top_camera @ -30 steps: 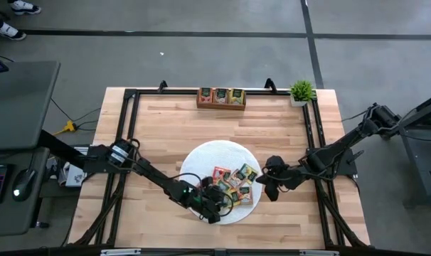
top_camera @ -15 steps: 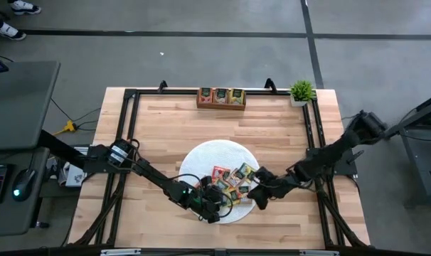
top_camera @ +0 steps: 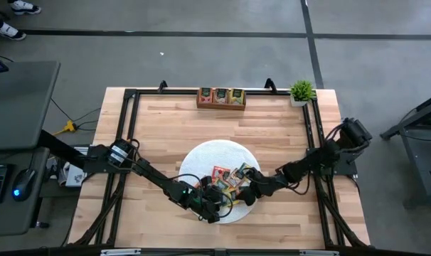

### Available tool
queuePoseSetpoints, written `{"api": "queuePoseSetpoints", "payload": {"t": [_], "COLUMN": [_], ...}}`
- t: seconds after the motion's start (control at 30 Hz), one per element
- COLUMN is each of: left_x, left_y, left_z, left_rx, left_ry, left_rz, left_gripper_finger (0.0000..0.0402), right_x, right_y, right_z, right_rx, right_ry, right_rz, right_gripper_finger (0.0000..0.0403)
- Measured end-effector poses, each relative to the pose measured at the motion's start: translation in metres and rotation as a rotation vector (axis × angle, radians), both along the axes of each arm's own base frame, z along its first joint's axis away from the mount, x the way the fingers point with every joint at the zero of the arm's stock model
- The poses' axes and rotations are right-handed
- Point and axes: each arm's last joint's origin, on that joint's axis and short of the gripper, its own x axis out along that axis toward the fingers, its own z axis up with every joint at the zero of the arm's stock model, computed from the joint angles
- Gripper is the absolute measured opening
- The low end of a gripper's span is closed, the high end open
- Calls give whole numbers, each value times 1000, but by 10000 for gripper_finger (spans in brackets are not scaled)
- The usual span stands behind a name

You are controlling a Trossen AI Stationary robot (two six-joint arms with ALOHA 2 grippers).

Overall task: Pick & Place Tea
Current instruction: Put the yellow tea bag into the right section of the wooden organizer

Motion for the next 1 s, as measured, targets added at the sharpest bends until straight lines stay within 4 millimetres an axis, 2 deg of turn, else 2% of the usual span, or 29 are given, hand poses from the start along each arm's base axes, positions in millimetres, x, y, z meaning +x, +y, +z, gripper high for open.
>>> {"api": "queuePoseSetpoints", "payload": {"t": [0.57, 0.77, 1.0], "left_x": [0, 0, 0], "left_y": [0, 0, 0], "left_z": [0, 0, 0], "left_rx": [1, 1, 0], "left_ry": [0, 0, 0], "left_rz": [1, 2, 2], "left_gripper_finger": [177, 177, 177], "right_x": [6, 20, 24], "right_y": [-17, -14, -13], "right_z": [-4, 11, 17], "right_rx": [123, 60, 5], "right_ry": [103, 152, 229], "right_rz": [-41, 12, 18], "right_gripper_finger": [185, 185, 185]}}
